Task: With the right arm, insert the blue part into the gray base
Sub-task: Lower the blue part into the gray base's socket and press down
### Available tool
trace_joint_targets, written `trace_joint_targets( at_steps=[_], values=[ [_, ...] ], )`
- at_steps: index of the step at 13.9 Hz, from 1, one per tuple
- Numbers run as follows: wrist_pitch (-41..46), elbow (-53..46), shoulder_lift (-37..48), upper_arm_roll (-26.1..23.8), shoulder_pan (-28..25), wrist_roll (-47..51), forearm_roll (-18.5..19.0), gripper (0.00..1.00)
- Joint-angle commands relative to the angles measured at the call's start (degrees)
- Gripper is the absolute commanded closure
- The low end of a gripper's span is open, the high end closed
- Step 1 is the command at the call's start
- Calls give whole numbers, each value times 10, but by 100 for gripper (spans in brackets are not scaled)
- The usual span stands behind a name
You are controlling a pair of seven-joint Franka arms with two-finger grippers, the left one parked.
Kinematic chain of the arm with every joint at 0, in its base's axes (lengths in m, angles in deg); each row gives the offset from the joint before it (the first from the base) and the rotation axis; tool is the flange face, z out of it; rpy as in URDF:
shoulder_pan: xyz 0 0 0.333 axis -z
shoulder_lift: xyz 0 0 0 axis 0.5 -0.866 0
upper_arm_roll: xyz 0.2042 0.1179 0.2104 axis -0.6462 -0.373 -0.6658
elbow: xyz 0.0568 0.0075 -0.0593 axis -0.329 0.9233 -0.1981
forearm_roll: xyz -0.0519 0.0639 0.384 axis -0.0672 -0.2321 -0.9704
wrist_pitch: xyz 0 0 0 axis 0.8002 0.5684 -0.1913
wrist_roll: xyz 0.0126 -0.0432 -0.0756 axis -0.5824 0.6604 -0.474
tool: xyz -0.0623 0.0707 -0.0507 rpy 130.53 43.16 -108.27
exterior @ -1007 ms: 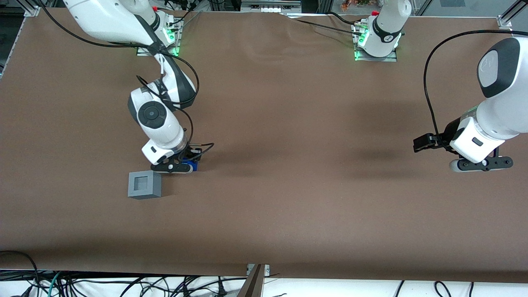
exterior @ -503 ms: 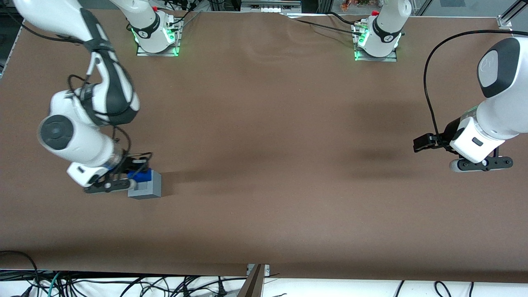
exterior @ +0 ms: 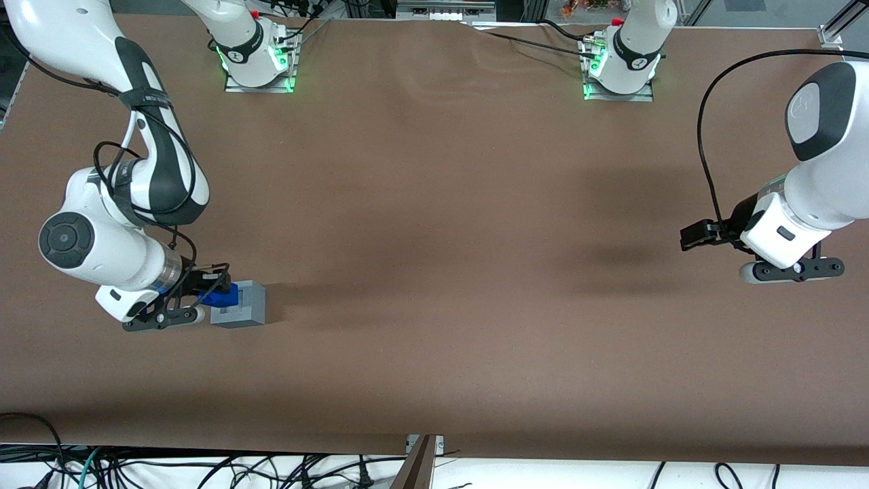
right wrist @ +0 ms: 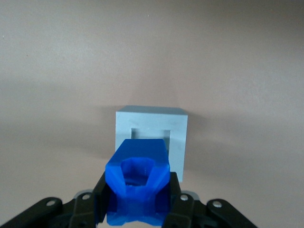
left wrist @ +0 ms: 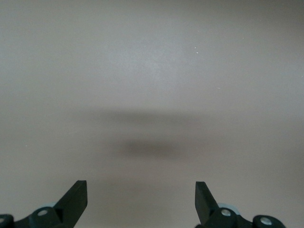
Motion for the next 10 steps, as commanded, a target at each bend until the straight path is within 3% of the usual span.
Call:
trace_joint_targets(
  at_steps=[1, 10],
  values=[
    [4, -25, -19, -5, 5, -18, -9, 63],
    [-6, -25, -32, -4, 7, -24, -2, 63]
  ],
)
